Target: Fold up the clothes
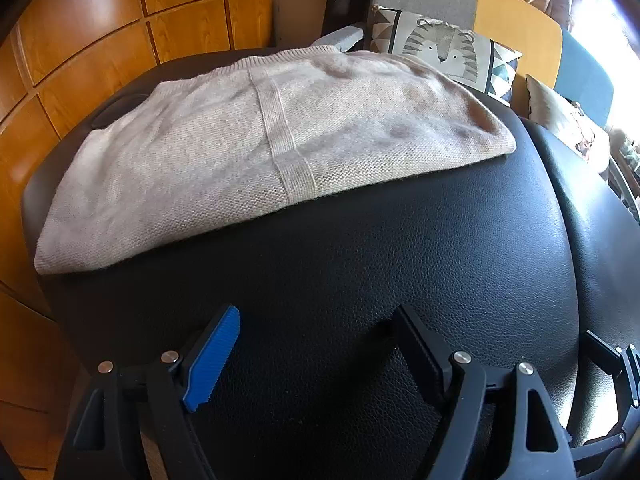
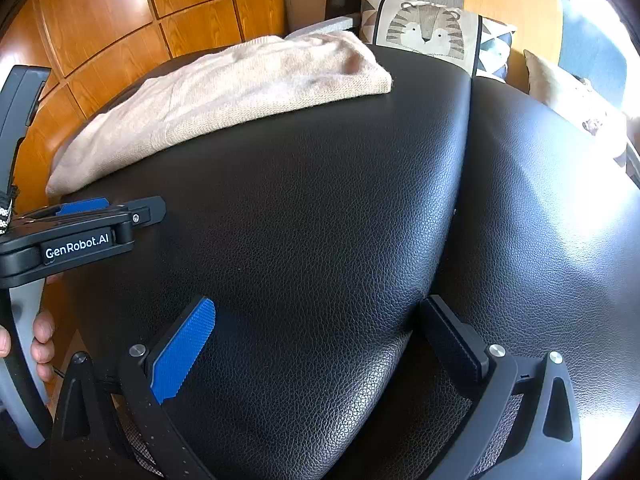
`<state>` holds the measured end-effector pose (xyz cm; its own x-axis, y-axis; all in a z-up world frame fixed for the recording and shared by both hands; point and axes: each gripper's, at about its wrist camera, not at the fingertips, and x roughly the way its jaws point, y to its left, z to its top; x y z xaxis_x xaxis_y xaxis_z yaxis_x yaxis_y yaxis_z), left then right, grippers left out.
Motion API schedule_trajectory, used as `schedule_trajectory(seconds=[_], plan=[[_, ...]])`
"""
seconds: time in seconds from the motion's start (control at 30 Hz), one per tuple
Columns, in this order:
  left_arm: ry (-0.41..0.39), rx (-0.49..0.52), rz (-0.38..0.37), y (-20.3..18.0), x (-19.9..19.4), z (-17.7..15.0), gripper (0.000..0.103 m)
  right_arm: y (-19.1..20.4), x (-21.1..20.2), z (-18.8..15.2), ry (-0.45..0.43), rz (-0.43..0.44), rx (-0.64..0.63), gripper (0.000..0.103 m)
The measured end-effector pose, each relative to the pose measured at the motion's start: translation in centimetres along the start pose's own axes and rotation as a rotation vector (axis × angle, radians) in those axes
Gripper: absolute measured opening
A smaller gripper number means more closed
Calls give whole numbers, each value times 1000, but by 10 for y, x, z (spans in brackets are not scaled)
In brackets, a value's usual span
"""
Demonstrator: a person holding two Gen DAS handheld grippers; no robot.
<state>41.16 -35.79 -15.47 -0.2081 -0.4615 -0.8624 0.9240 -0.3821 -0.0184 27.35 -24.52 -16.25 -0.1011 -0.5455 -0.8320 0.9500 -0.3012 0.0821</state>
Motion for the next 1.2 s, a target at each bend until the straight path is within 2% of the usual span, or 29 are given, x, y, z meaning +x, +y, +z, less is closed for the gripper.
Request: schedule_trajectory(seconds=[0.43,0.8,0.93,1.2], plan=[[-4,2,-9,1,1,1,81,-1,-1,1,1,3,1,103],[39,-12,-15,11,-7,1,81,-3,0,14,89,3,10,103],[21,-47,-20,18,-18,6,81,-9,-16,26,43,-11,40,103],[-93,-57,-3,24,-57,29,81,-3,-56,61,-69,-17,35,103]])
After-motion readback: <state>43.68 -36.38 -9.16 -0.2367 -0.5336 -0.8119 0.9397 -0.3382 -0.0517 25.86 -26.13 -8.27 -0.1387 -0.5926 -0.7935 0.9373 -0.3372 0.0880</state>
